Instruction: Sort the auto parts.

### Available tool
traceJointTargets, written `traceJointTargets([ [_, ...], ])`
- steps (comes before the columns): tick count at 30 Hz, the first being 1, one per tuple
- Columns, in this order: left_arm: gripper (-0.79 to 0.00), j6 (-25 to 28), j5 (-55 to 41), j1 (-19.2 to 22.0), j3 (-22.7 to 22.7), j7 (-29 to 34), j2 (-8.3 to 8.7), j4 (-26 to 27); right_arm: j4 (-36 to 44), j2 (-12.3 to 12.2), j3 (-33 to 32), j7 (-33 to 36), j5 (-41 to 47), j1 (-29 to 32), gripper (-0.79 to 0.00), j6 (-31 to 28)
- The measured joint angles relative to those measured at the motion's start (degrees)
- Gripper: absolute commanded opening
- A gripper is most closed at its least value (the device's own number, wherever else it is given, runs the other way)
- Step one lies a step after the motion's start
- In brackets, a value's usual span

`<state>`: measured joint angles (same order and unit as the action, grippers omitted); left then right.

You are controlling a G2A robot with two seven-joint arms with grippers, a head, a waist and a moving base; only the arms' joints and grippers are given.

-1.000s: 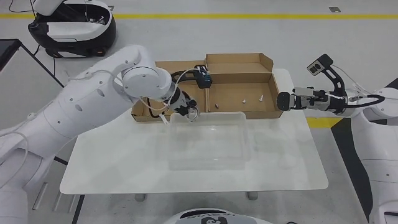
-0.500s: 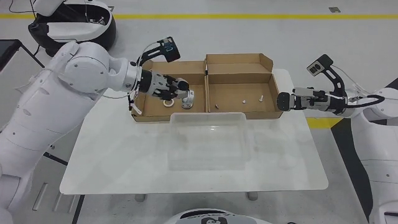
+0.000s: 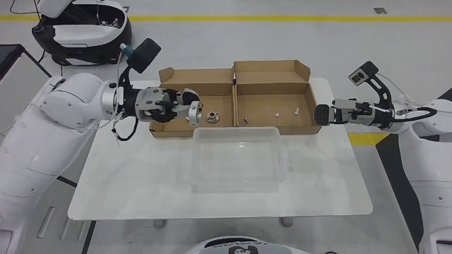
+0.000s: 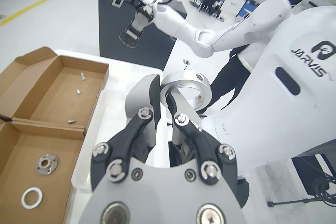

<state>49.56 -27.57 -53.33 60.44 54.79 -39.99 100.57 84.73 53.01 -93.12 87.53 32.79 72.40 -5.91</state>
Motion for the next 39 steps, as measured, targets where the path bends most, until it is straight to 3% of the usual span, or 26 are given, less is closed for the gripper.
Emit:
traceJointTargets([
  [7,-0.785,8.5,-5.0,-4.9,3.9,-8.9,1.44,4.2,0.0,0.0,0.0,0.0,0.0,0.0,0.0,0.0],
  [17,-0.785,8.4,-11.3,-9.3,12.5,-8.5,0.71,10.5,0.0,0.0,0.0,0.0,0.0,0.0,0.0,0.0],
  [35,-0.785,8.4,-11.4,-9.3,12.5,-8.5,0.7,10.4,0.0,0.0,0.0,0.0,0.0,0.0,0.0,0.0],
  [39,-0.785,7.5,-11.3,-9.8,13.0,-11.1,0.33,11.1,0.0,0.0,0.0,0.0,0.0,0.0,0.0,0.0],
])
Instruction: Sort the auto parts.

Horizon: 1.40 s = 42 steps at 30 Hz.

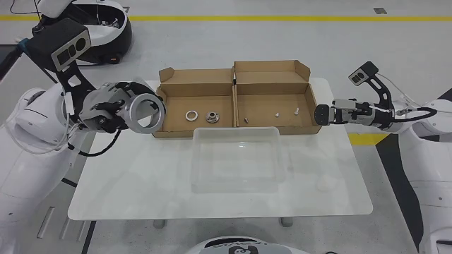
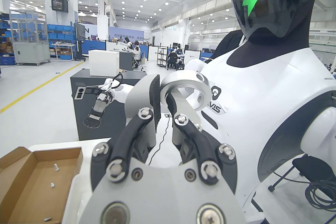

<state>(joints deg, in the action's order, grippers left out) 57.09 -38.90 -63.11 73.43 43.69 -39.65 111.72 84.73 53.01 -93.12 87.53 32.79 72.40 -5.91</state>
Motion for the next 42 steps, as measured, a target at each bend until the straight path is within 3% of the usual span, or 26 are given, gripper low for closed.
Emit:
traceJointTargets([
  [7,-0.785,0.9,-6.1,-0.8,-0.6,-5.6,-1.25,1.3,0.0,0.0,0.0,0.0,0.0,0.0,0.0,0.0],
  [16,-0.785,0.9,-12.2,0.2,-1.2,-4.4,-2.95,0.8,0.0,0.0,0.0,0.0,0.0,0.0,0.0,0.0],
  [32,-0.785,-2.0,3.7,0.6,3.1,3.0,-3.61,-0.5,0.0,0.0,0.0,0.0,0.0,0.0,0.0,0.0],
  [42,-0.785,-1.5,-9.4,-1.1,1.4,-2.2,-4.84,0.9,0.0,0.0,0.0,0.0,0.0,0.0,0.0,0.0],
])
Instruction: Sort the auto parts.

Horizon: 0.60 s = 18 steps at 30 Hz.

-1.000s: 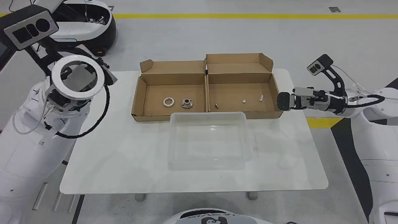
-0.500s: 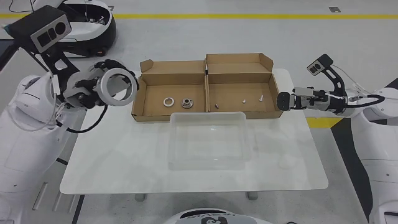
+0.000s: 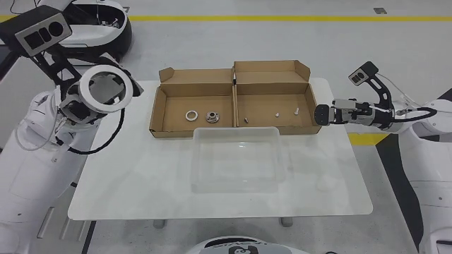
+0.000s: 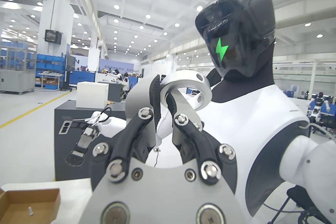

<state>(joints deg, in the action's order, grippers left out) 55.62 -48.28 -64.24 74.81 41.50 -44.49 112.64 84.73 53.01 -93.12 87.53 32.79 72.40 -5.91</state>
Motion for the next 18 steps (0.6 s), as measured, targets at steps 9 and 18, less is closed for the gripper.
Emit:
traceJointTargets([
  [9,-0.785,-0.1,-1.5,0.8,0.7,4.3,-0.71,-1.3,0.0,0.0,0.0,0.0,0.0,0.0,0.0,0.0],
  [18,-0.785,-2.3,5.4,1.2,2.4,9.5,-0.86,-2.2,0.0,0.0,0.0,0.0,0.0,0.0,0.0,0.0],
])
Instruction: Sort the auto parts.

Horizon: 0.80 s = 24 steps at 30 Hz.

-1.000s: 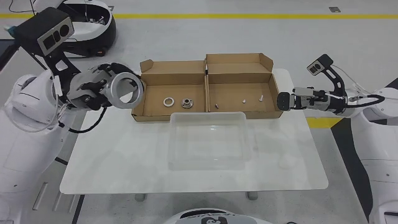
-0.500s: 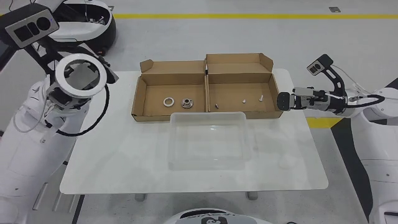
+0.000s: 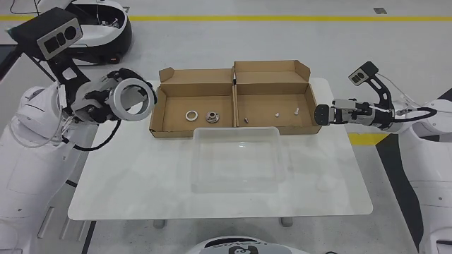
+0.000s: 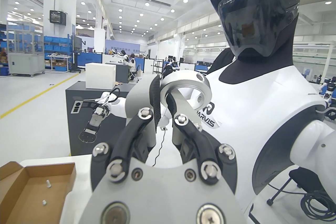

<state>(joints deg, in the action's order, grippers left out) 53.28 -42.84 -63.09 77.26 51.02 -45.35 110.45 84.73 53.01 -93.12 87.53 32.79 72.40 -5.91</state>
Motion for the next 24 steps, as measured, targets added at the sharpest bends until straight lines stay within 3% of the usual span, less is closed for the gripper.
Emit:
traceJointTargets([
  [24,-0.785,1.3,-9.3,-1.5,0.1,-4.0,-1.53,1.1,0.0,0.0,0.0,0.0,0.0,0.0,0.0,0.0],
])
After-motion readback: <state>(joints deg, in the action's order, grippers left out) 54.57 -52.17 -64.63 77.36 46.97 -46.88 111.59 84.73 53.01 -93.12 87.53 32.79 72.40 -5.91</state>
